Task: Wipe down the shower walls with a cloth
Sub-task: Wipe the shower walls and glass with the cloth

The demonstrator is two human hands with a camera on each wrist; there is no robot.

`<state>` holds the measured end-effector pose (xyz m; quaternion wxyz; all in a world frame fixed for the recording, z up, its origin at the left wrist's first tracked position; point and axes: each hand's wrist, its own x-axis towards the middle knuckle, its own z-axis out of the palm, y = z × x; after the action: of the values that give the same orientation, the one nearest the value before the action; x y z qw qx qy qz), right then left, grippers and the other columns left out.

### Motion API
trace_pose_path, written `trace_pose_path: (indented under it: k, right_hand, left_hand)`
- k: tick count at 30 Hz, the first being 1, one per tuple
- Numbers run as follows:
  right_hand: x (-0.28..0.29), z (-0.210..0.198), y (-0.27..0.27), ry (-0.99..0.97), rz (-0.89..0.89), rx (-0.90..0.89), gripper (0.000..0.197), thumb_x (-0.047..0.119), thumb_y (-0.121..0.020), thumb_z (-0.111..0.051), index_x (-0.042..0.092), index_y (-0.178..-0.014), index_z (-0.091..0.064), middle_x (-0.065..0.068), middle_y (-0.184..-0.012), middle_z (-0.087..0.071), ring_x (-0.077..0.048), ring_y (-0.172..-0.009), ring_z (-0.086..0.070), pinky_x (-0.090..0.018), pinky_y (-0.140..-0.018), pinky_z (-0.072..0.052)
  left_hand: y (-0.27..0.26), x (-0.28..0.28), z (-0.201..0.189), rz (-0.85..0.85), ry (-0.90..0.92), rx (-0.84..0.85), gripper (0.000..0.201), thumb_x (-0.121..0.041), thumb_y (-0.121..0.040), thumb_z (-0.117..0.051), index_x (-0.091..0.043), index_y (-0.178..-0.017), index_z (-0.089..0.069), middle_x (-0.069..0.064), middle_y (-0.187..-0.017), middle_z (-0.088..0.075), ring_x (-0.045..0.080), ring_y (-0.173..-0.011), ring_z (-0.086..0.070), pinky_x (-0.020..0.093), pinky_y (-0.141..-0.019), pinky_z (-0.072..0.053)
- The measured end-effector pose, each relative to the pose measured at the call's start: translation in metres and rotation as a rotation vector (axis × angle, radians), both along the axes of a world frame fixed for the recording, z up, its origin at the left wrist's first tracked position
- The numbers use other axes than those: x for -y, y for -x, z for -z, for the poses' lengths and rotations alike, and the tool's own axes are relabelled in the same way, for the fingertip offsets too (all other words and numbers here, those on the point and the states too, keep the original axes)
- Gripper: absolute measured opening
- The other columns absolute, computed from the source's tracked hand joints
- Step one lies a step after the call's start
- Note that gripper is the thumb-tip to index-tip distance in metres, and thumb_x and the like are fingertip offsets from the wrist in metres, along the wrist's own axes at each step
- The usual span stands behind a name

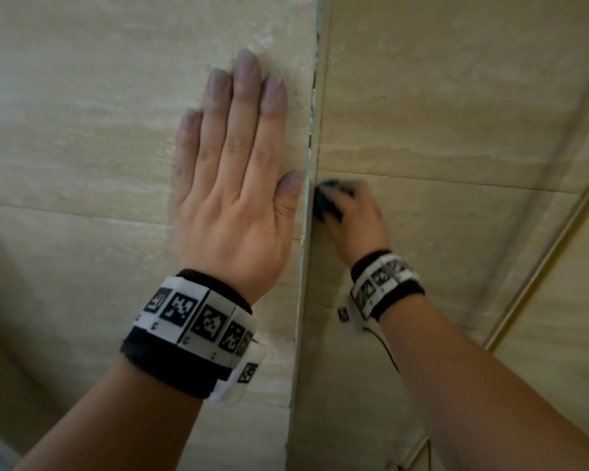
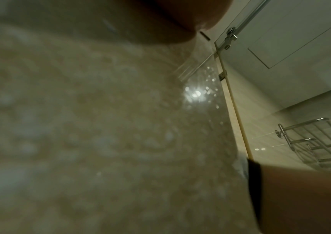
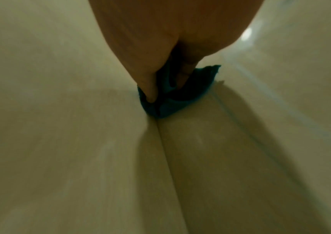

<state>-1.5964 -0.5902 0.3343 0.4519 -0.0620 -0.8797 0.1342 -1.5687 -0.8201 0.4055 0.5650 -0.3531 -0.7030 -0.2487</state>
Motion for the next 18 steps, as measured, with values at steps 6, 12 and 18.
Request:
trace_pose_path:
  k: [6, 12, 18]
  right_hand:
    - [-0.001, -0.048, 0.011, 0.019, -0.003, -0.196, 0.048, 0.014, -0.088, -0.075, 0.02, -0.134, -0.067, -0.01, -0.128, -0.056, -0.018, -0.115, -0.054, -0.007, -0.095, -0.033]
    - [-0.011, 0.07, -0.009, -0.054, -0.005, 0.262, 0.044, 0.015, -0.097, -0.062, 0.029, -0.138, -0.062, -0.007, -0.131, -0.053, -0.025, -0.114, -0.052, -0.032, -0.093, -0.046]
    - [-0.012, 0.096, -0.026, -0.098, -0.018, 0.33, 0.043, 0.008, -0.082, -0.082, 0.019, -0.123, -0.075, -0.013, -0.119, -0.062, -0.036, -0.104, -0.063, -0.039, -0.092, -0.056]
  left_hand:
    - [0.001, -0.002, 0.002, 0.0, -0.012, -0.014, 0.06, -0.031, -0.109, -0.03, 0.003, -0.159, -0.028, 0.027, -0.165, -0.028, 0.042, -0.155, -0.024, 0.053, -0.129, -0.015]
    - [0.001, -0.001, 0.002, -0.007, 0.003, -0.012, 0.06, -0.033, -0.111, -0.026, 0.003, -0.16, -0.027, 0.027, -0.166, -0.027, 0.042, -0.156, -0.022, 0.05, -0.13, -0.011]
    - [0.0, 0.0, 0.003, -0.022, 0.004, -0.016, 0.061, -0.034, -0.111, -0.025, 0.002, -0.16, -0.027, 0.026, -0.166, -0.027, 0.041, -0.156, -0.022, 0.05, -0.13, -0.011]
